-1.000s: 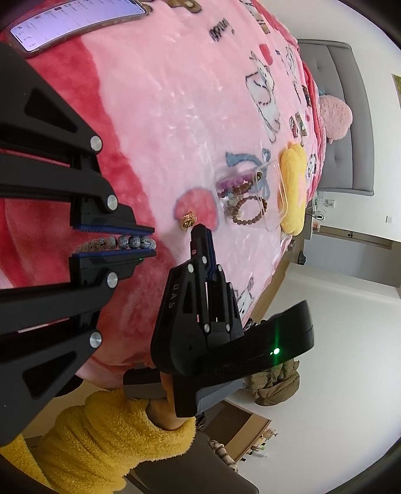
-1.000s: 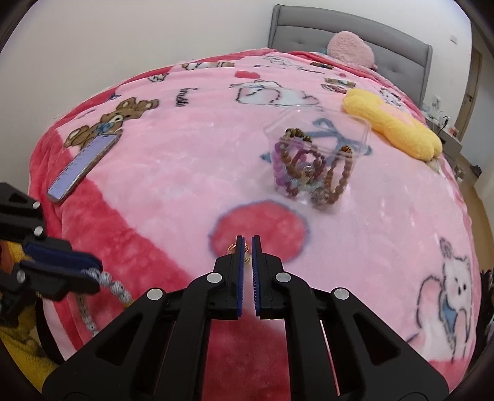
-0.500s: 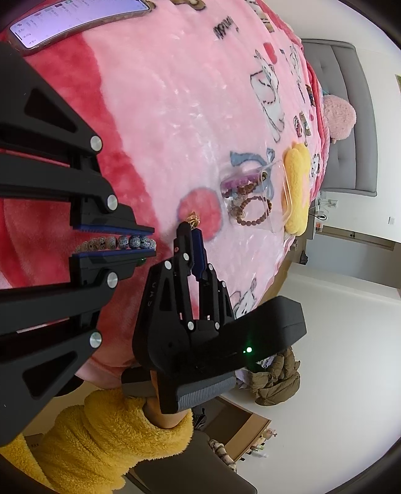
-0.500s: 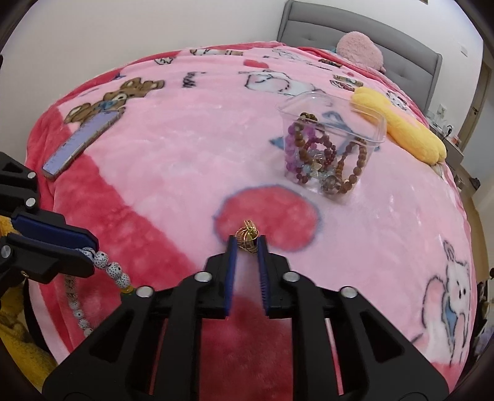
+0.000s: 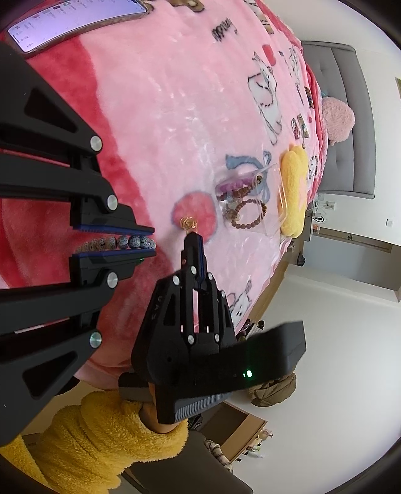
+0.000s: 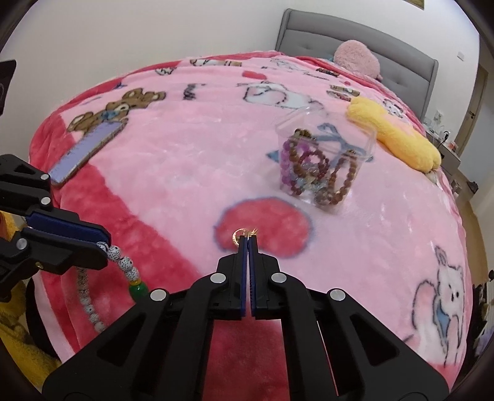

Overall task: Organize jewelry
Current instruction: 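Lift the gold ring and grey bracelet and carry them over the clear box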

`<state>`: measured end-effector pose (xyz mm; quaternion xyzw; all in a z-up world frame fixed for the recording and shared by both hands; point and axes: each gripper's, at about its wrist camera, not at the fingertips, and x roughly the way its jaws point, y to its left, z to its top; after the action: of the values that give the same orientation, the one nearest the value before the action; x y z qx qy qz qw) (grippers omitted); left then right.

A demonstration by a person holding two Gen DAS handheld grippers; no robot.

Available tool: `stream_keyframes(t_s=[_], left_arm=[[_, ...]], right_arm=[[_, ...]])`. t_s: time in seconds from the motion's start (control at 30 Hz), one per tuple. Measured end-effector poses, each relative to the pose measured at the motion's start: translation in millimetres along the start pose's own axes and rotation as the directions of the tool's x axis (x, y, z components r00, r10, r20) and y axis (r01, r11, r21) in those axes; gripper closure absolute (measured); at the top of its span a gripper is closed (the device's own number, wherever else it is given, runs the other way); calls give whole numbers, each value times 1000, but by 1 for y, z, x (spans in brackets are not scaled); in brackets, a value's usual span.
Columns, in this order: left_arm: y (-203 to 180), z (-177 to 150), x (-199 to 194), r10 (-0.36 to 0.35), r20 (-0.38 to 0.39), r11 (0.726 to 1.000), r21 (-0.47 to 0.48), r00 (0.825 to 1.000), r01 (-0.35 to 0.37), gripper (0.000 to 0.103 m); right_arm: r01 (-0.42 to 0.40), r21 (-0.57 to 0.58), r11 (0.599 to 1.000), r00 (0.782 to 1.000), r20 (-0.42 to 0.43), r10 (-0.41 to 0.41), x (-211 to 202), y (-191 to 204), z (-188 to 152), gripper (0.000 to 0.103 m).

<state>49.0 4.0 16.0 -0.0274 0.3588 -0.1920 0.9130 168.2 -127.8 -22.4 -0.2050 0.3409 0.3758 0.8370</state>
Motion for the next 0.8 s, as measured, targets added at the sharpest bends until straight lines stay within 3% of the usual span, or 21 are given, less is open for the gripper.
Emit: stream_keyframes(t_s=[0.43,0.8], left_arm=[[5,15,-11,3,45,1000,-7,999,-3,95],[19,71,-14,33,121,999,-23,992,-30,95]], right_arm=[[3,26,1000,997,77,-5,-27,-7,17,102],[41,60,997,988,144,-50,-49,-21,50,102]])
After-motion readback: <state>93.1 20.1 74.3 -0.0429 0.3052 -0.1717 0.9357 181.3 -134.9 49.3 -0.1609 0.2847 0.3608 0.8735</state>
